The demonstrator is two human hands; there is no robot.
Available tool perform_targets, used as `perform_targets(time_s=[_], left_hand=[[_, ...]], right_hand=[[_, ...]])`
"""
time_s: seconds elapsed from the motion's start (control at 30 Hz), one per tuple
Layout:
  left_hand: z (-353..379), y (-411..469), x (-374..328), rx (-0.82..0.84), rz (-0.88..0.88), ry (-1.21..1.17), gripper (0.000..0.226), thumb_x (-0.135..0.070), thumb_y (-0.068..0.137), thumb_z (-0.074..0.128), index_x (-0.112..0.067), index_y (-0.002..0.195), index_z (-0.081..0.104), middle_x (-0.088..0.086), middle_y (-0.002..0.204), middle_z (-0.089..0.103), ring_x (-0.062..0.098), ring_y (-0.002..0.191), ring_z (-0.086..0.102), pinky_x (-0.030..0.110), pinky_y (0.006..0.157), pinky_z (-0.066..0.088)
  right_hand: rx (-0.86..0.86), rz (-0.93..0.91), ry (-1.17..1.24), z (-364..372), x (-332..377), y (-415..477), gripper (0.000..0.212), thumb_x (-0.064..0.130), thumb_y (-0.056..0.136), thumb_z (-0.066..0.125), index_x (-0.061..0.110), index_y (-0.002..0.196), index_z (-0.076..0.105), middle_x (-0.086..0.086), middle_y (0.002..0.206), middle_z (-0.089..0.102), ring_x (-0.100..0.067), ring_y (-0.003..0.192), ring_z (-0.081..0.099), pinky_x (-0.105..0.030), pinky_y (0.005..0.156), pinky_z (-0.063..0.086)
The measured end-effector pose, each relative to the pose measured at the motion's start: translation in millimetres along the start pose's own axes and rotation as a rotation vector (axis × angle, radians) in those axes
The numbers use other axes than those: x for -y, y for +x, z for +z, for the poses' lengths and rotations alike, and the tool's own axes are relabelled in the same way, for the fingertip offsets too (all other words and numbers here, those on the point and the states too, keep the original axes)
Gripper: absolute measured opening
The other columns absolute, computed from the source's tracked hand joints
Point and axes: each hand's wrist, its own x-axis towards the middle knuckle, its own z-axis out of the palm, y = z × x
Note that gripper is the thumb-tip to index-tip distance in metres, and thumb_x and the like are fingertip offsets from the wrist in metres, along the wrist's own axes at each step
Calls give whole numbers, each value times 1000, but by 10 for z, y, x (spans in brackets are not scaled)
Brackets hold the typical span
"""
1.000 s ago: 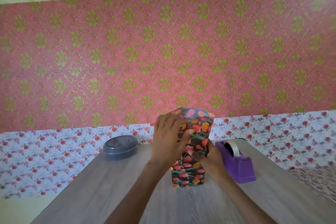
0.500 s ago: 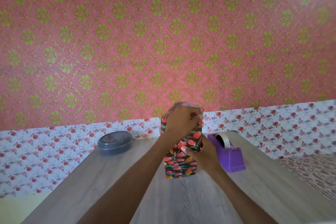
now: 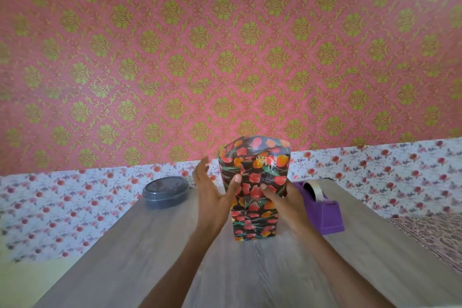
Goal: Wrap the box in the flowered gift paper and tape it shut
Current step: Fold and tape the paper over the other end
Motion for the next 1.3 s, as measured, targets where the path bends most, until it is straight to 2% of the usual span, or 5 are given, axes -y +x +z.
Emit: perform_targets(time_s=[0.17,0.33,0.6,0.93,1.3], left_hand=[[135,-80,255,125,-330,-188,105,-57,69,79,-28,150,19,0,146,43,18,127,50,36,97,49],[244,7,308,18,-407,-70,60,-42,75,81,-19,125,59,-8,103,71,9,91,67,32,79,58],[324,17,259,-124,-464,48,31,-37,81,77,-18,104,73,-6,94,72,4,76,64,18,59,45],[417,-72,228,-111,-520,-102,46,-49,58,83,-40,95,57,-8,95,68,13,87,67,39,76,59],[441,-89,159,-155,-631,-210,44,-34,65,88,-26,103,67,-2,94,74,21,85,70,45,83,59]], right_hand=[[-96,-7,-44,35,39,5,22,32,83,76,28,100,63,13,93,71,1,89,65,-19,78,47],[-232,-28,-120,104,2,8,27,19,78,80,21,98,63,11,87,69,-2,81,65,-11,63,44],[-409,-4,-136,220,-6,-26,31,19,70,83,21,93,63,12,81,68,-5,73,65,-23,59,48],[-420,5,-162,242,98,-116,33,26,70,84,24,94,61,12,84,65,-4,73,60,-12,54,37],[-430,-186,-99,-25,362,59,25,48,87,67,23,94,67,11,83,69,-5,80,65,-27,68,50]])
